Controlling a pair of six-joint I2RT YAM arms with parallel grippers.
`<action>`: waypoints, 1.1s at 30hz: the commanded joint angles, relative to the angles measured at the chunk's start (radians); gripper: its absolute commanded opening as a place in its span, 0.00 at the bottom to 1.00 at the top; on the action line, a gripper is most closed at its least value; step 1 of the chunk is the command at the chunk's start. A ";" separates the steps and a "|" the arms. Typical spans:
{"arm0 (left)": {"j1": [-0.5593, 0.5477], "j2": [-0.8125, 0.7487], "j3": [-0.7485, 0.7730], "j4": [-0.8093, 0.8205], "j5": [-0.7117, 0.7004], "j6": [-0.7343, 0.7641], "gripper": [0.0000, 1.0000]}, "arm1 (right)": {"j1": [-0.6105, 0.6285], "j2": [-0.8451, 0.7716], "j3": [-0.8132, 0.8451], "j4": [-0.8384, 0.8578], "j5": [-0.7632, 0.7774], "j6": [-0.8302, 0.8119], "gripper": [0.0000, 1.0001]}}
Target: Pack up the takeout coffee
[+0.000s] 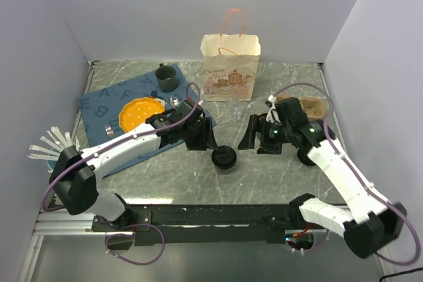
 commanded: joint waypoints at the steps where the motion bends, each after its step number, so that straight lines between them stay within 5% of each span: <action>1: 0.008 -0.035 -0.007 0.124 0.087 0.108 0.62 | -0.001 0.078 -0.005 0.094 -0.062 -0.015 0.91; 7: 0.077 -0.090 -0.123 0.237 0.208 0.113 0.78 | -0.001 0.074 -0.008 0.112 -0.037 -0.003 0.91; 16: 0.095 -0.106 -0.249 0.374 0.328 0.126 0.78 | -0.003 0.086 -0.050 0.132 -0.040 -0.029 0.92; 33: 0.095 0.006 -0.247 0.489 0.354 0.087 0.69 | -0.003 0.078 -0.171 0.227 -0.100 -0.017 0.89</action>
